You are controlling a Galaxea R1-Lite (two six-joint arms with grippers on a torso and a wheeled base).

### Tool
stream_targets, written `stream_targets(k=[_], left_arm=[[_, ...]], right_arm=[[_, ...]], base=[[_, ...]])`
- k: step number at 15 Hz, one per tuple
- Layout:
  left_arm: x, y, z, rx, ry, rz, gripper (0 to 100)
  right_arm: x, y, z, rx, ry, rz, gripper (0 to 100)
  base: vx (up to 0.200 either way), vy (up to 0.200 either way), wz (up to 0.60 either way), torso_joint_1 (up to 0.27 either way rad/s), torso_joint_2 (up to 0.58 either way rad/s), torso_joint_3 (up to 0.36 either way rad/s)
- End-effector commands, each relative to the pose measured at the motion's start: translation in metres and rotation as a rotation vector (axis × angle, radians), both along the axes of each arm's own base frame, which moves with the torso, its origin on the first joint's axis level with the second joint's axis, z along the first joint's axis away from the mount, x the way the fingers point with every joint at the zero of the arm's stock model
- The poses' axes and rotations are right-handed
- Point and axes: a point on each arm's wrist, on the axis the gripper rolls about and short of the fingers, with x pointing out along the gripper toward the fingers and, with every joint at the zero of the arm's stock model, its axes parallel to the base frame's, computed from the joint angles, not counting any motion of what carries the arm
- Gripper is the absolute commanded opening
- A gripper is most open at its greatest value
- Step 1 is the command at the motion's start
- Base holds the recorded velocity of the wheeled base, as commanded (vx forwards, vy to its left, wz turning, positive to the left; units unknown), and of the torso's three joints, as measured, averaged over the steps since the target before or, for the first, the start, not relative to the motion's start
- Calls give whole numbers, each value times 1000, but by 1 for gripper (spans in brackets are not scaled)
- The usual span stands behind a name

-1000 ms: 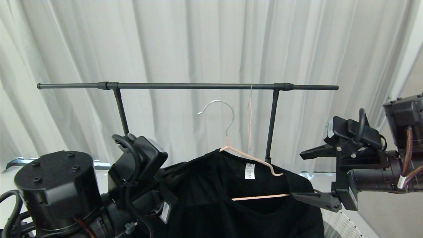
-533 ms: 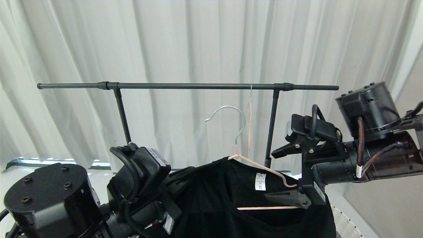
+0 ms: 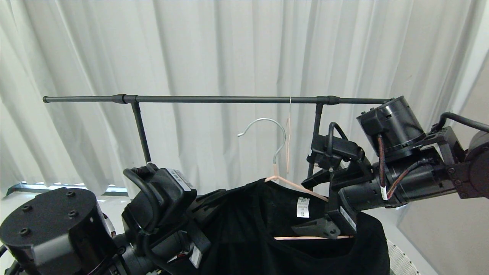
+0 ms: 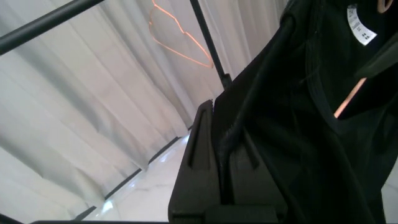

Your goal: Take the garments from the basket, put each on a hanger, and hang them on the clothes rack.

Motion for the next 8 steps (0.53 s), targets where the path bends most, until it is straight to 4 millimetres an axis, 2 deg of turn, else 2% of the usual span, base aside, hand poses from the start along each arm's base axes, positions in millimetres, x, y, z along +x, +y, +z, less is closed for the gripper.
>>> stream_targets(k=[1, 2, 8], left_arm=[[0, 0, 0, 0, 0, 1, 0], [0, 0, 0, -2, -3, 1, 0], [0, 0, 0, -3, -4, -1, 0]], right_arm=[[-1, 4, -2, -5, 9, 8, 100], [-1, 4, -3, -6, 10, 6, 0], [1, 4, -2, -12, -12, -17, 0]], base=[[0, 0, 0, 0, 0, 0], [0, 0, 0, 0, 0, 0], [0, 0, 0, 0, 0, 0]])
